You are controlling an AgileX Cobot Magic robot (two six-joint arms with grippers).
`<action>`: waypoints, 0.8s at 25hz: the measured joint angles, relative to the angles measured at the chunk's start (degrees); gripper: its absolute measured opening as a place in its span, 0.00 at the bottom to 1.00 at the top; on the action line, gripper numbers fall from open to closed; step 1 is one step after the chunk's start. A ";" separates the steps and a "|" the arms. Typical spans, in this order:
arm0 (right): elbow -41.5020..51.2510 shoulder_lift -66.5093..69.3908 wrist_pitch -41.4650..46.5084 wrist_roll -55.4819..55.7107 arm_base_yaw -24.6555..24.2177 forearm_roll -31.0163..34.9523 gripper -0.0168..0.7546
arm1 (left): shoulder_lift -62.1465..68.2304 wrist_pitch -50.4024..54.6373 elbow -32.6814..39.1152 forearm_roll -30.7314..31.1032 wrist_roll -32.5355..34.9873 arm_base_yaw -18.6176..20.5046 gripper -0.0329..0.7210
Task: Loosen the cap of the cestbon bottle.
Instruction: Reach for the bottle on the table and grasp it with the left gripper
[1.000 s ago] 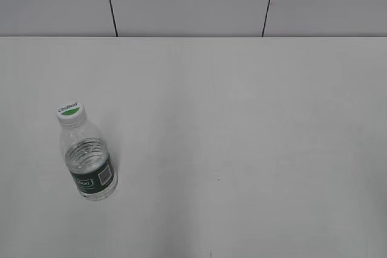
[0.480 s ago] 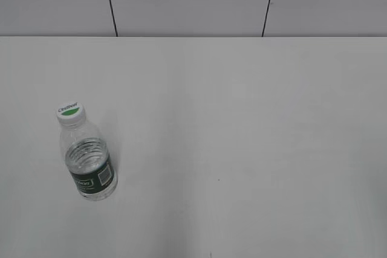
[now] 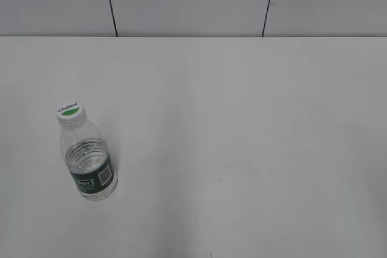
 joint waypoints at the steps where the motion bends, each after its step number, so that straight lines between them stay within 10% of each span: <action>1: 0.00 0.00 0.00 0.00 0.00 0.00 0.69 | 1.31 -2.34 0.00 0.13 0.00 0.00 0.45; 20: 0.00 0.00 0.00 0.00 0.00 0.00 0.69 | 34.04 -48.19 16.89 -10.41 2.97 -4.05 0.45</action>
